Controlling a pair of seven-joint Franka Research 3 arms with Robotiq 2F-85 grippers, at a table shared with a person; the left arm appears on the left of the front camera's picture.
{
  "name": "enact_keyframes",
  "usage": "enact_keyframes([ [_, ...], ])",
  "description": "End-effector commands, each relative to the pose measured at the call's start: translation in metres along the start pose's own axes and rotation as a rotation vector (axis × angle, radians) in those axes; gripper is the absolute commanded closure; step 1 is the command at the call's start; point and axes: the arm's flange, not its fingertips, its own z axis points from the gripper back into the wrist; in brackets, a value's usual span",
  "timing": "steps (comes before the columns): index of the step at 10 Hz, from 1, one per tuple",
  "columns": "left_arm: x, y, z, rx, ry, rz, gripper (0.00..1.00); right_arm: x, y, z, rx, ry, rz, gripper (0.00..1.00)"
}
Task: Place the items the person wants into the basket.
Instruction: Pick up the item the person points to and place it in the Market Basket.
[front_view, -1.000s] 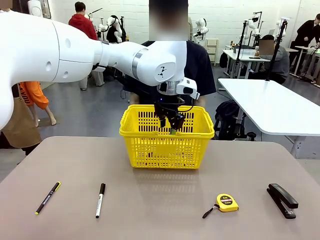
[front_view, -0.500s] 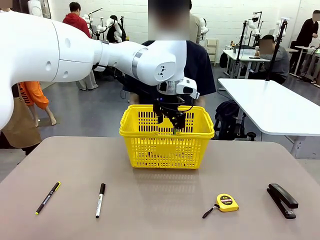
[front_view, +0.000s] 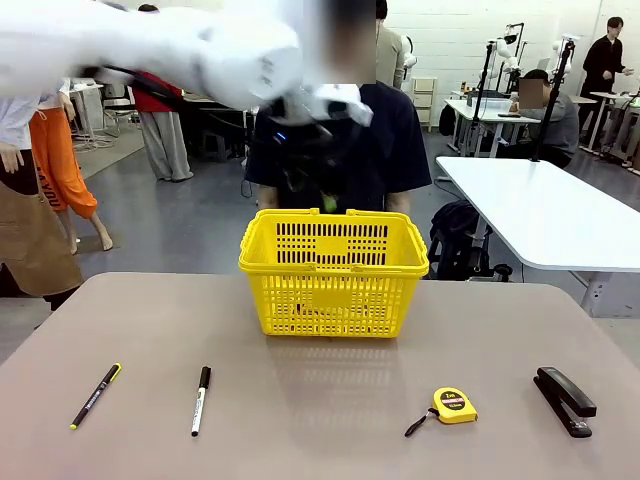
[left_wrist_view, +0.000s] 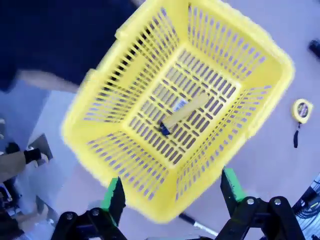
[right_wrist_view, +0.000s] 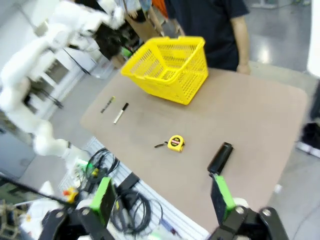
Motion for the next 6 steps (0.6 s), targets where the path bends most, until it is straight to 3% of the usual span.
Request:
enact_keyframes([
  [1, -0.158, 0.015, 0.049, -0.044, -0.126, -0.038, 0.0, 0.001, 0.0, 0.001, 0.014, -0.013, 0.016, 0.0],
  [3, -0.246, 0.046, 0.054, -0.089, -0.16, 0.025, 0.0, 0.001, 0.0, 0.001, 0.014, -0.013, 0.016, 0.0],
  [6, -0.318, 0.069, 0.035, -0.116, -0.104, 0.13, 0.0, 0.001, 0.0, 0.001, 0.014, -0.013, 0.016, 0.0],
])
